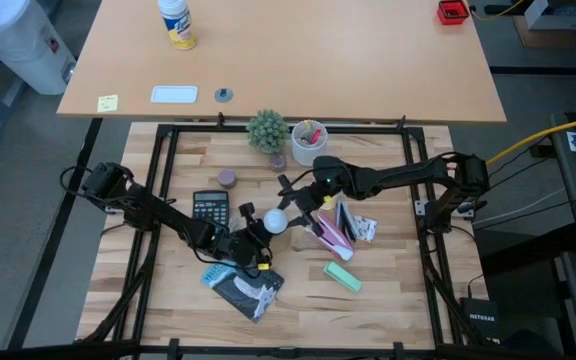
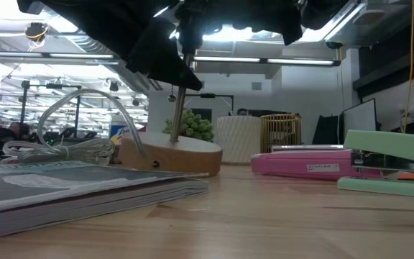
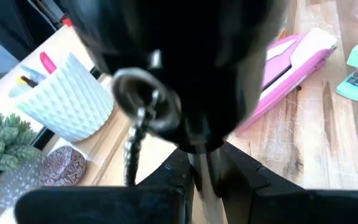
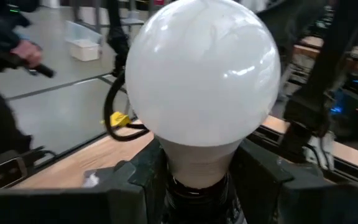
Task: Screw lightbulb
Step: Remove the lightbulb from the lamp
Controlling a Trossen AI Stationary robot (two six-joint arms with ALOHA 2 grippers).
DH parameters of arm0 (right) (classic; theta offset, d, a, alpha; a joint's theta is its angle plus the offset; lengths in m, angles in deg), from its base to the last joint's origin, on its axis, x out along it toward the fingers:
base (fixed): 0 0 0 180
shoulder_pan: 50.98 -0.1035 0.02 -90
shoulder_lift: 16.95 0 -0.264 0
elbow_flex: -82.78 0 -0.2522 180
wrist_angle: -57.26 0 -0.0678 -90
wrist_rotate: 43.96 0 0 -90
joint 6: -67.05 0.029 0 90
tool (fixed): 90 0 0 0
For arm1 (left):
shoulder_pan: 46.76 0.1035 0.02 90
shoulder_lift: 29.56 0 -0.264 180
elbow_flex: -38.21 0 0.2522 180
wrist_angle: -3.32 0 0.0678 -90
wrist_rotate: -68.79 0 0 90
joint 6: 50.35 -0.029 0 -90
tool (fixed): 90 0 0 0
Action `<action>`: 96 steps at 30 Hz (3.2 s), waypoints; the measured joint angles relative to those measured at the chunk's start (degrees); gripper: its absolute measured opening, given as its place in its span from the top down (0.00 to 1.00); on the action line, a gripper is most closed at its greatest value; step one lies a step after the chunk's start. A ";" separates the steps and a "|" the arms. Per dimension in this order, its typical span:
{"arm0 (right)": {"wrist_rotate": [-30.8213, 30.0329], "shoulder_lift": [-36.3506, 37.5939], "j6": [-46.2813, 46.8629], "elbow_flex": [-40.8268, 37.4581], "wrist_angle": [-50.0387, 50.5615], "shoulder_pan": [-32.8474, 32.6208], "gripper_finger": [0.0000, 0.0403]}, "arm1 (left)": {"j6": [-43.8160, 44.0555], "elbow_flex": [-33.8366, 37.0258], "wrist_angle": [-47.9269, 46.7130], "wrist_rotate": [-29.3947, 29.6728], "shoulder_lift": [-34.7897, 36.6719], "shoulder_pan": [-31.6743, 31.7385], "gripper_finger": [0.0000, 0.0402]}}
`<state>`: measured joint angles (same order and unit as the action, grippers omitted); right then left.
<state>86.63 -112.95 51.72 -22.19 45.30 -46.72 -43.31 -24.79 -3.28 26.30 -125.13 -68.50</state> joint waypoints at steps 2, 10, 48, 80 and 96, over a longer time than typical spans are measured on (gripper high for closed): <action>2.80 -0.04 -0.15 0.00 0.02 0.87 0.62 | -0.78 0.00 -0.02 0.04 0.00 0.02 0.88; 5.49 -0.09 0.21 0.00 -0.58 2.61 0.62 | 1.50 0.07 -0.13 0.53 0.00 0.29 0.89; -2.53 0.01 3.14 -0.04 -4.15 2.53 0.62 | 15.81 0.24 -11.69 -4.60 6.05 3.51 0.89; 21.09 0.02 1.12 0.04 -0.74 2.53 0.62 | -4.96 0.31 3.28 -31.51 3.45 9.25 0.89; 22.19 0.10 2.14 0.07 -1.47 2.53 0.62 | -2.41 0.42 5.70 -31.47 4.09 9.42 0.89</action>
<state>108.82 -112.86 53.86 -22.12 43.84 -44.19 -45.72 -24.37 2.42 -5.17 -121.04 -59.08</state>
